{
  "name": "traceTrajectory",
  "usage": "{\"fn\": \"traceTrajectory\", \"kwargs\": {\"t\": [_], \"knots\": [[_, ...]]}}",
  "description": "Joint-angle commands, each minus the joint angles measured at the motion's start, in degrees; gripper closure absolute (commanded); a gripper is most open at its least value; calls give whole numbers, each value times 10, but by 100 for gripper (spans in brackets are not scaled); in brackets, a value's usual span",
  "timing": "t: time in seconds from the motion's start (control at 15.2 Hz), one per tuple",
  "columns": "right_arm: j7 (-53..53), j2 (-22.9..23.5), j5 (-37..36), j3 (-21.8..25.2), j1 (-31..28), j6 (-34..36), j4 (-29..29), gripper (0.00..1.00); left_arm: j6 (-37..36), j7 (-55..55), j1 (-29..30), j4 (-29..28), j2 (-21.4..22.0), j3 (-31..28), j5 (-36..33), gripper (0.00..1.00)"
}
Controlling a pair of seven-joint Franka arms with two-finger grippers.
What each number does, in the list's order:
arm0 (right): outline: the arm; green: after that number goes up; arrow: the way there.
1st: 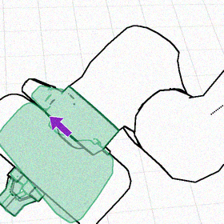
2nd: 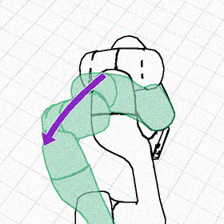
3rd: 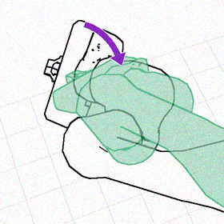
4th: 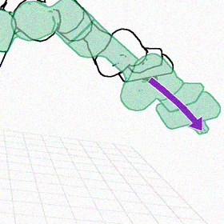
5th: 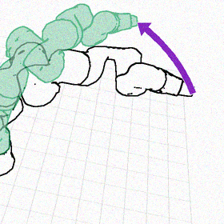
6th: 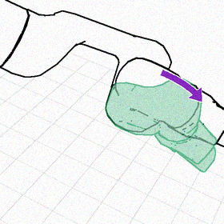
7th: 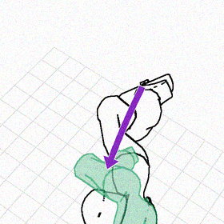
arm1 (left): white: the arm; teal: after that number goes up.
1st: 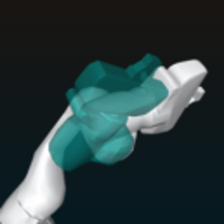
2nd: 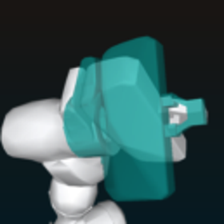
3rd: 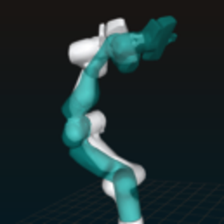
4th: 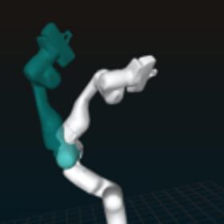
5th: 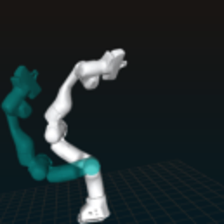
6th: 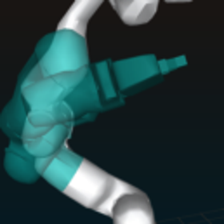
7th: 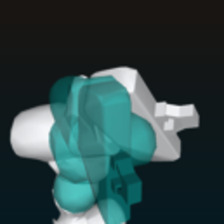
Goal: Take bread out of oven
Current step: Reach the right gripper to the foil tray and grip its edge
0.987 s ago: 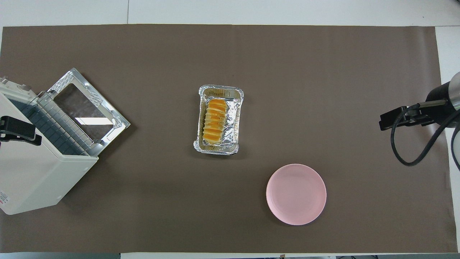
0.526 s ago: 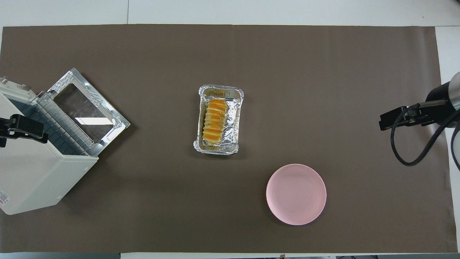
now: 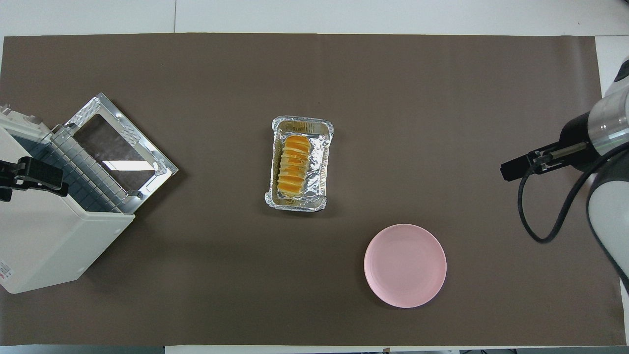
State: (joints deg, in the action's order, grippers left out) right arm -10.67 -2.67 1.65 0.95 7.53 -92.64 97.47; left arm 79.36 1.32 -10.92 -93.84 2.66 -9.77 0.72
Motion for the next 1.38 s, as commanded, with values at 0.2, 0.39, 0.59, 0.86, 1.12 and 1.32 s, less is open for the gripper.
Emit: {"fn": "traceTrajectory", "kwargs": {"t": [0.2,0.39,0.59,0.86,1.12,1.32], "knots": [[198,27,25,-4,127,-168,108,0,12,-4,2,-7,11,3,-10,0],[299,90,28,-4,187,-259,108,1,12,-2,4,-7,11,2,-10,0],[365,148,70,-4,214,-332,105,3,12,-2,7,-7,12,3,-10,0],[433,221,123,-4,236,-409,103,6,12,-1,7,-7,12,2,-10,0],[451,246,163,-4,241,-431,104,22,12,-1,7,-7,12,2,-10,0],[451,250,186,-4,240,-445,110,61,11,-1,7,-7,12,3,-10,0]]}}
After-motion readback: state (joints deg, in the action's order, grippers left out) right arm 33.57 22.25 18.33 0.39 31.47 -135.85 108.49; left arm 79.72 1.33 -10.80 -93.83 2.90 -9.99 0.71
